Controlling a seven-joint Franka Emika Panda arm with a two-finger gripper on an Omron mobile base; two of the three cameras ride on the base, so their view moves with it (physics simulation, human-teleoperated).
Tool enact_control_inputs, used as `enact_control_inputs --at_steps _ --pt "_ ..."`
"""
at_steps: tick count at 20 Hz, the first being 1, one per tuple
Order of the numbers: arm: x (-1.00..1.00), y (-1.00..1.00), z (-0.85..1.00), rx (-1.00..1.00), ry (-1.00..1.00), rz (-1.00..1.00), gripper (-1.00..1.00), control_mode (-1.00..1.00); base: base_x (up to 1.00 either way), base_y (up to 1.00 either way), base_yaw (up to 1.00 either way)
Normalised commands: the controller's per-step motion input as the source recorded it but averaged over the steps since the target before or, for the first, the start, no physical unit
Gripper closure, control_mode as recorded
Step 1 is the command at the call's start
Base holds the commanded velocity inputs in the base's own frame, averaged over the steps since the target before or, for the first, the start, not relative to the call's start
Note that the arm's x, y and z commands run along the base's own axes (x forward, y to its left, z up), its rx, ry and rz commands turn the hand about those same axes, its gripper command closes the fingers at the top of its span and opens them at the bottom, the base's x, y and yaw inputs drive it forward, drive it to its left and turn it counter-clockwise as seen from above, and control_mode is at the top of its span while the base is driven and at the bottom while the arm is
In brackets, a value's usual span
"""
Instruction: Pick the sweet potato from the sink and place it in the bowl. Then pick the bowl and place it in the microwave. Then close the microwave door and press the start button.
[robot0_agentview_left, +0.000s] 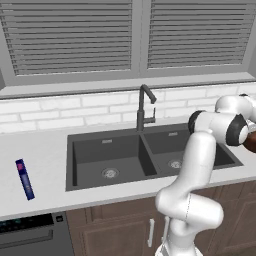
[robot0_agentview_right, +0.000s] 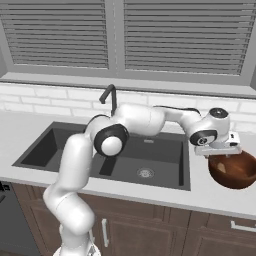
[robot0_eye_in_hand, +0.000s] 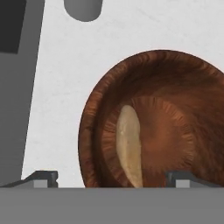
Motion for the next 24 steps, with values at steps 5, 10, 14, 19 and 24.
enact_control_inputs --at_steps 5,10,14,19,24 --pt "0.02 0.33 0.00 0.01 0.00 0.00 -1.00 -1.00 0.00 0.00 0.00" --pt "0.28 0.02 -0.06 0.00 0.00 0.03 -1.00 -1.00 0.00 0.00 0.00" --pt "0.13 -0.01 -0.06 0.00 0.01 0.05 -1.00 -1.00 0.00 0.00 0.00" --pt "0.00 -0.01 -0.18 0.00 0.06 0.07 -1.00 -1.00 0.00 0.00 0.00" --pt "0.02 -0.07 -0.11 0.00 0.03 0.06 -1.00 -1.00 0.00 0.00 0.00"
